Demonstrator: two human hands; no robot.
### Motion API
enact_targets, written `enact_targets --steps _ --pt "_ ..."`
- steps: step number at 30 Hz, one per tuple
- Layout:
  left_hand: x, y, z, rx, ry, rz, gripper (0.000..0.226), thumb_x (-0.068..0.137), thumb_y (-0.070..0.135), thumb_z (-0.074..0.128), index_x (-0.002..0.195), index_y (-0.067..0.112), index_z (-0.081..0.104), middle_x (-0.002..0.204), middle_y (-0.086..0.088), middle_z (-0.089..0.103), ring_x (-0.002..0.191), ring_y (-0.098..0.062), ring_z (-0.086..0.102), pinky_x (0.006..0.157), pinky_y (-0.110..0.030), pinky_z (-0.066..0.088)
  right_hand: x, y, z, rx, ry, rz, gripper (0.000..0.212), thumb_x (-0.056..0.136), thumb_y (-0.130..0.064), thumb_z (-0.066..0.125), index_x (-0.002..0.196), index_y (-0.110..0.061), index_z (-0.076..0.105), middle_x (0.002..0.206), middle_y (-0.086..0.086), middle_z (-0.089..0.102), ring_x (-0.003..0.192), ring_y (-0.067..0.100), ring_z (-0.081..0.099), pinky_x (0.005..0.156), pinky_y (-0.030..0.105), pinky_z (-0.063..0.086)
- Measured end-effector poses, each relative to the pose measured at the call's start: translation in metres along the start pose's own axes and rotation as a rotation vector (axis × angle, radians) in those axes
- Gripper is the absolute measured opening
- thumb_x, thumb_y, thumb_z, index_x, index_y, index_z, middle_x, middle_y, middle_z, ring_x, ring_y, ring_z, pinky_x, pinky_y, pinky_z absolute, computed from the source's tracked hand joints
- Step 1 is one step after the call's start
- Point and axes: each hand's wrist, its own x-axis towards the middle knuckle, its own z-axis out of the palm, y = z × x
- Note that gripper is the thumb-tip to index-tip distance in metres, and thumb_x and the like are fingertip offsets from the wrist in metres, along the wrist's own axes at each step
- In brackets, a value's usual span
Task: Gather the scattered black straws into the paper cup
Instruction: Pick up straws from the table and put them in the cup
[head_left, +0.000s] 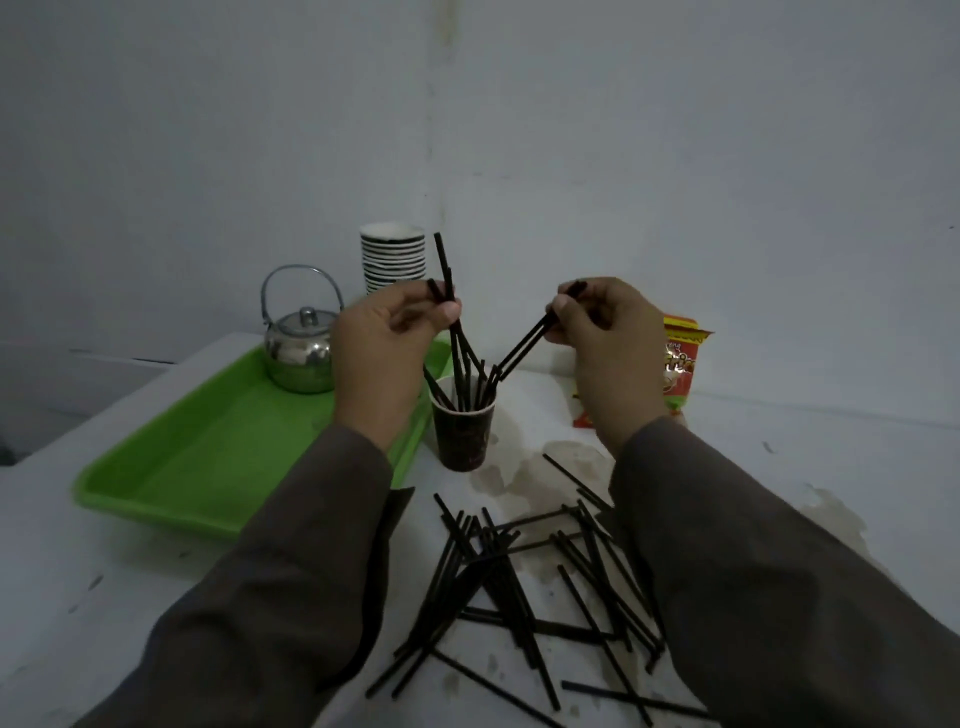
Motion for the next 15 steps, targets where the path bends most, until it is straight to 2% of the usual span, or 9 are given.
enact_targets --steps 2,5,9,11,13,15 --pt "0.010 -0.004 0.002 0.050 0.028 0.055 0.023 0.075 0.004 0.070 0.089 0.022 0.067 0.077 0.009 0.068 0.070 0.007 0.064 0.067 -0.007 0.048 0.008 0.003 0.011 -0.033 0.020 -0.035 0.008 0.087 -0.009 0.057 0.093 -0.010 0.062 0.081 0.003 0.065 0.077 0.020 0.066 0.071 0.026 0.057" --pt "0.017 -0.018 0.008 0.099 0.040 0.089 0.026 0.074 0.006 0.070 0.084 0.029 0.065 0.076 0.012 0.066 0.070 0.007 0.062 0.069 -0.009 0.049 0.013 0.013 0.028 -0.135 0.022 -0.061 0.010 0.088 -0.013 0.057 0.097 -0.012 0.062 0.080 -0.003 0.063 0.079 0.019 0.065 0.076 0.035 0.057" --pt "0.012 -0.046 0.010 0.148 0.032 0.060 0.030 0.076 0.008 0.068 0.086 0.036 0.062 0.080 0.004 0.068 0.079 -0.008 0.065 0.074 -0.024 0.053 0.009 0.028 0.046 -0.165 -0.020 -0.072 0.013 0.087 -0.010 0.057 0.099 -0.008 0.062 0.089 0.008 0.067 0.082 0.021 0.064 0.080 0.039 0.055" --pt "0.008 -0.057 0.010 0.188 0.026 0.071 0.036 0.077 0.010 0.069 0.095 0.040 0.059 0.077 0.007 0.066 0.075 -0.001 0.062 0.071 -0.017 0.051 0.005 0.035 0.051 -0.184 -0.028 -0.082 0.014 0.087 -0.009 0.057 0.100 -0.010 0.061 0.090 0.009 0.068 0.080 0.019 0.064 0.076 0.032 0.055" --pt "0.005 -0.066 0.010 0.246 0.001 0.084 0.043 0.077 0.010 0.069 0.104 0.041 0.056 0.075 0.009 0.063 0.070 0.004 0.059 0.066 -0.009 0.048 0.001 0.044 0.053 -0.225 -0.056 -0.096 0.017 0.087 -0.009 0.057 0.103 -0.014 0.060 0.086 0.004 0.067 0.075 0.012 0.060 0.065 0.010 0.049" --pt "0.003 -0.073 0.011 0.320 -0.060 0.072 0.042 0.076 0.009 0.070 0.109 0.033 0.058 0.075 0.006 0.064 0.070 0.000 0.060 0.065 -0.012 0.049 -0.003 0.051 0.055 -0.309 -0.134 -0.110 0.022 0.088 -0.007 0.055 0.108 -0.017 0.059 0.085 0.003 0.066 0.073 0.011 0.058 0.061 0.003 0.043"
